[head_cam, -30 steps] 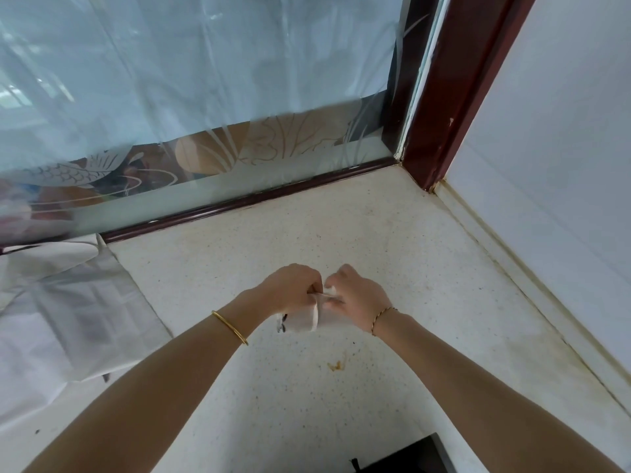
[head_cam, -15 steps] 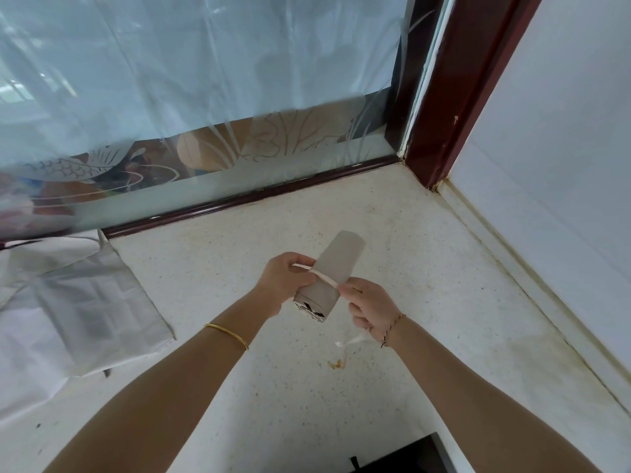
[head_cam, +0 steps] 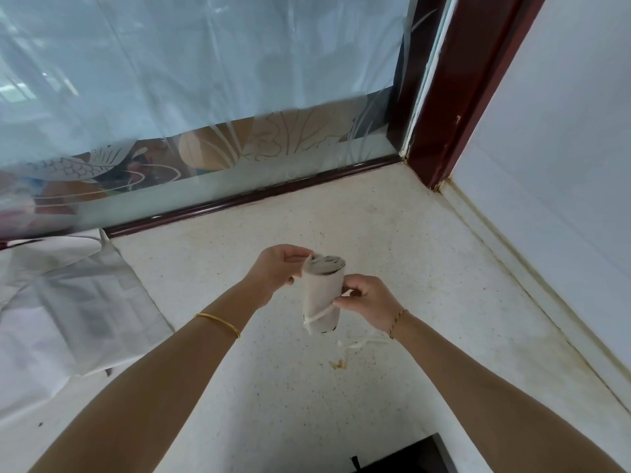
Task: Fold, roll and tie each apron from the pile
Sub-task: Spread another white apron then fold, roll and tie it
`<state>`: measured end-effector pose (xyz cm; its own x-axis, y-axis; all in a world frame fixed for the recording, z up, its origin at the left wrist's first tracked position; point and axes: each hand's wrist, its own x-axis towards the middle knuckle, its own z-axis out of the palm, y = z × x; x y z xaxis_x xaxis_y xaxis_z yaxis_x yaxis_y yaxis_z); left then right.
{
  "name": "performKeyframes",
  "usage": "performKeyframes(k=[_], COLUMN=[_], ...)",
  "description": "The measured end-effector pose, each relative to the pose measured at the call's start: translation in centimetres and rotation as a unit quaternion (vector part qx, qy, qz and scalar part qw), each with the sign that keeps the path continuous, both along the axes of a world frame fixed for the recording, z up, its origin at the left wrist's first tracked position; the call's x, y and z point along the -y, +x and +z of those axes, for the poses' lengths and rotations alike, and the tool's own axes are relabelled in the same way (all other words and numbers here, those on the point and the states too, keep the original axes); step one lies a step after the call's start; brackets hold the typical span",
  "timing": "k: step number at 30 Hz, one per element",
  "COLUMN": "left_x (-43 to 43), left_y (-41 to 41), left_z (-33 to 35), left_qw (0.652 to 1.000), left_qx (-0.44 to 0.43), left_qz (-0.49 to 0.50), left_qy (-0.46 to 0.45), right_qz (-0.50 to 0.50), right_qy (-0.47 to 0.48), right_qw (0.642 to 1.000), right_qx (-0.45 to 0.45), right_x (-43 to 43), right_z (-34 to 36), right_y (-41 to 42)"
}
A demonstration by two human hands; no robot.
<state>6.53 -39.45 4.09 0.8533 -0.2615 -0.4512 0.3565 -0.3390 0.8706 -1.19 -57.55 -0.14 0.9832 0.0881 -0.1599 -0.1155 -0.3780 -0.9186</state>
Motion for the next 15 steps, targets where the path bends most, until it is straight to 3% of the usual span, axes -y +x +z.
performKeyframes(k=[3,6,9,15], left_x=[0.1,0.0,0.1,1.6], left_y=[-0.4,-1.4,-3.4,-6.4], left_z=[-0.2,-1.6,-4.3,-8.5], left_qw=[0.999,0.997,0.997,0.994], left_qx=[0.004,0.003,-0.014,-0.040], left_qz=[-0.030,-0.058,-0.049,-0.011], left_qy=[-0.037,-0.052,-0.056,-0.103], right_qz=[0.054,0.115,0.146,0.214], right_qy=[-0.096,-0.227,-0.274,-0.309], right_qw=[0.991,0.951,0.922,0.910], right_qx=[0.078,0.177,0.233,0.177], right_x=[-0.6,-0.9,-0.9,0.0], right_z=[0.0,-1.4,-3.8,-7.3], right_y=[0.3,-0.1,-1.5,-3.6])
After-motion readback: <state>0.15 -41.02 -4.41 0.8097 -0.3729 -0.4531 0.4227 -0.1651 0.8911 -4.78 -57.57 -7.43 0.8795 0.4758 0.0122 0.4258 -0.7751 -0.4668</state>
